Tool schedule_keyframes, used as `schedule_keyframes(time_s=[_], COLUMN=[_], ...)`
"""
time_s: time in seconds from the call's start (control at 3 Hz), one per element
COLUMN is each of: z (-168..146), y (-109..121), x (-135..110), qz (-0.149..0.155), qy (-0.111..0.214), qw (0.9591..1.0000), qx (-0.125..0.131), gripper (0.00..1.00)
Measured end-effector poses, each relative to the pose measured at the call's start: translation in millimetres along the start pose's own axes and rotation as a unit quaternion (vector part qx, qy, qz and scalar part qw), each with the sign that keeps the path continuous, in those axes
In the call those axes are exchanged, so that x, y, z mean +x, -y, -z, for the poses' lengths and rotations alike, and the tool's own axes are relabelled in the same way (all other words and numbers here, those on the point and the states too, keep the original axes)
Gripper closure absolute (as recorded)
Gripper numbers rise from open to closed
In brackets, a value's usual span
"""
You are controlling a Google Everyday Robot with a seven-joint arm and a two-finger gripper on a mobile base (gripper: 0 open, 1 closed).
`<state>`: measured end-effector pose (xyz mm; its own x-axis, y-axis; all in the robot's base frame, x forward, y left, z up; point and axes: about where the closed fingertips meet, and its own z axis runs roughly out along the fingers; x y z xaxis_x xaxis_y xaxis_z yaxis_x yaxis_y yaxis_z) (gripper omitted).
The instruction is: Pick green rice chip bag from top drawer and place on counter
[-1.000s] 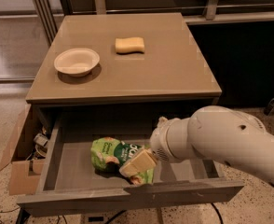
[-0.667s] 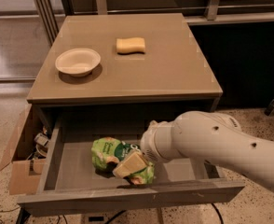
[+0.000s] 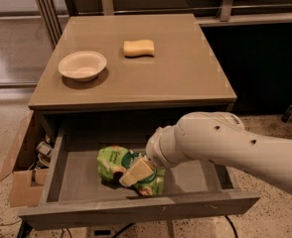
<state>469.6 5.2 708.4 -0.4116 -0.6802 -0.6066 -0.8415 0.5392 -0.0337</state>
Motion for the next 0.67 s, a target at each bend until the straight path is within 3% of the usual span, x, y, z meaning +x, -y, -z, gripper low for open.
schedule_keyframes(time_s=[0.67], z=[-23.5], y=[2.2], x=[-11.4], qz=[-0.005], qy=[0.013], qw=[0.9997], qx=[0.022], gripper=[0.00])
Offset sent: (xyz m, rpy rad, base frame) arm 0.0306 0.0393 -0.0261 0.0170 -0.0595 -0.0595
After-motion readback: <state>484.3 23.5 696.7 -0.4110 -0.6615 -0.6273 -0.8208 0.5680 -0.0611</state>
